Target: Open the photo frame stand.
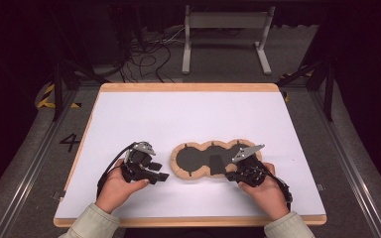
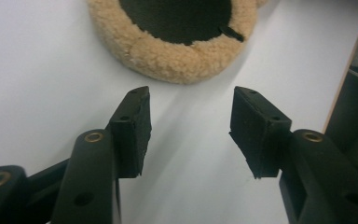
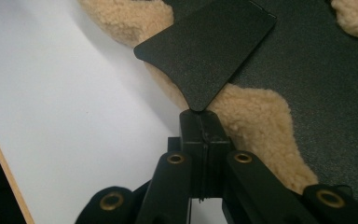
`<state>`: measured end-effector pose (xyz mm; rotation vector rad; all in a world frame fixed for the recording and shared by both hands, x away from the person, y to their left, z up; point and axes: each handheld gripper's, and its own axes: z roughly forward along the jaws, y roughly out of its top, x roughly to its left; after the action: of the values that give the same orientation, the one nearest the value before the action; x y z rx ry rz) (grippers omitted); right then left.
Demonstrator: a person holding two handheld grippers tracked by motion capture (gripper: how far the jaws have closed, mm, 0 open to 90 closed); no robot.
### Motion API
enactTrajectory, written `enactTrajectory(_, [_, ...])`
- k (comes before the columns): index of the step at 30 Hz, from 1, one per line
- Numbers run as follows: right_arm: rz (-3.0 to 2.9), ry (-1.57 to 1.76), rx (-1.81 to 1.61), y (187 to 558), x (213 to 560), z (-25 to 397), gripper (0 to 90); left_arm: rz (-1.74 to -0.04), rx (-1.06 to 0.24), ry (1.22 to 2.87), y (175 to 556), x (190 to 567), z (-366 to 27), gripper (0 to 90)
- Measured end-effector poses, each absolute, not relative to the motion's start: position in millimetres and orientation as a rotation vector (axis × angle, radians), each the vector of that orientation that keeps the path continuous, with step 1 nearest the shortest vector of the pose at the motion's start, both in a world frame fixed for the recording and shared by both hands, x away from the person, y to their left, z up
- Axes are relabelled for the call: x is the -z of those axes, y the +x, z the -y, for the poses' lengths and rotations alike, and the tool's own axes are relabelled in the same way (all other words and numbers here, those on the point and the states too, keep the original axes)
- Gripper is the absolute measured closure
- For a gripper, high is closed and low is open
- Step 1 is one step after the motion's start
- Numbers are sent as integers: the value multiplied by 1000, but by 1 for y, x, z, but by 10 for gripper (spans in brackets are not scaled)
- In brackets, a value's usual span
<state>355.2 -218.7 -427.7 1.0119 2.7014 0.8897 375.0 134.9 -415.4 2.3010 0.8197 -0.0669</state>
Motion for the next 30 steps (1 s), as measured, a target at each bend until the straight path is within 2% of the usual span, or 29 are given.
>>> enactTrajectory(5, [-2667, 1029, -974, 352, 420, 221, 900, -857, 57, 2272, 378, 416, -138, 436])
enactTrajectory(17, [-2527, 1055, -1099, 351, 410, 228, 900, -888, 62, 2248, 380, 417, -139, 451])
enactTrajectory(30, [-2502, 1040, -1098, 350, 403, 232, 887, -946, -14, 2186, 384, 415, -147, 470])
